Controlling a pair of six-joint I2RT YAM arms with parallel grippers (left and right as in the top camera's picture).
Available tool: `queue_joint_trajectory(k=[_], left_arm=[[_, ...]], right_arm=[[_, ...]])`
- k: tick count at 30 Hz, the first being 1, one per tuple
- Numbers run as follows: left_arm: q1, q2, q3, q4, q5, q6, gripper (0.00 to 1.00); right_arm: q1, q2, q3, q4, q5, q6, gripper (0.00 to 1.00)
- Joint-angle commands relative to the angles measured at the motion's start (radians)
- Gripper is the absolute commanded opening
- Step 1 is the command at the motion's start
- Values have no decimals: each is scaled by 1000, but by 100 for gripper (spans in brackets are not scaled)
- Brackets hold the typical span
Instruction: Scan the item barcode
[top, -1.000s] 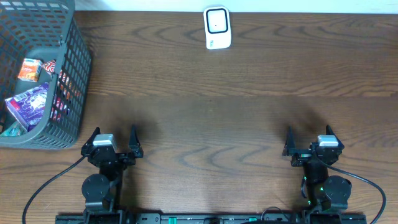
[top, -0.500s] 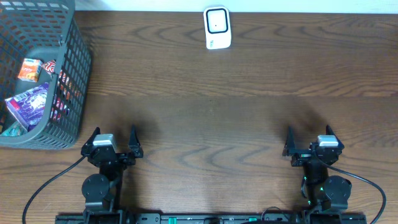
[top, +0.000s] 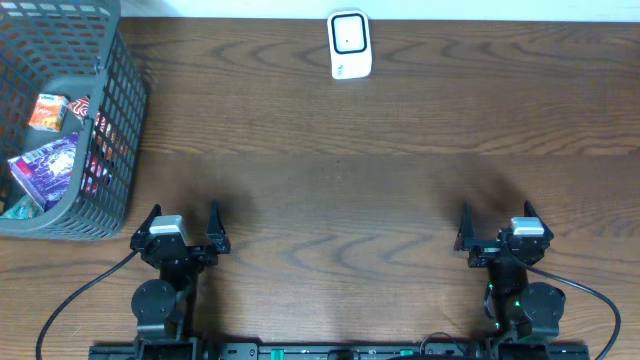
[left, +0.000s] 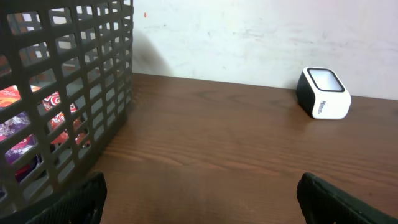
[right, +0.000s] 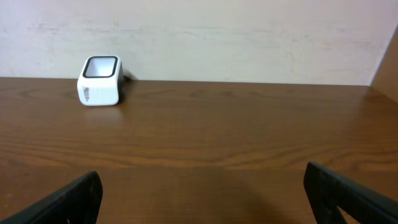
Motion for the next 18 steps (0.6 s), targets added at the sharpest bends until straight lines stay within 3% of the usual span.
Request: queue_joint_trajectory(k=[1, 3, 6, 9, 12, 15, 18], left_arm=[[5, -6, -13, -42, -16, -13, 98], [5, -6, -13, -24, 83, -102, 98], [4, -6, -13, -5, 367, -310, 98], [4, -6, -13, 92, 490, -432, 98], [4, -6, -5, 352, 526, -489, 98], [5, 0, 42, 566, 466, -492, 98], [5, 34, 148, 595, 338, -477, 98]], right_arm=[[10, -6, -4, -3, 13, -11, 99], [10, -6, -4, -3, 13, -11, 99], [10, -6, -4, -3, 13, -11, 99], [10, -6, -4, -3, 13, -11, 99], [10, -6, -4, -3, 13, -11, 99], [10, -6, -4, -3, 13, -11, 99], [10, -6, -4, -3, 13, -11, 99]])
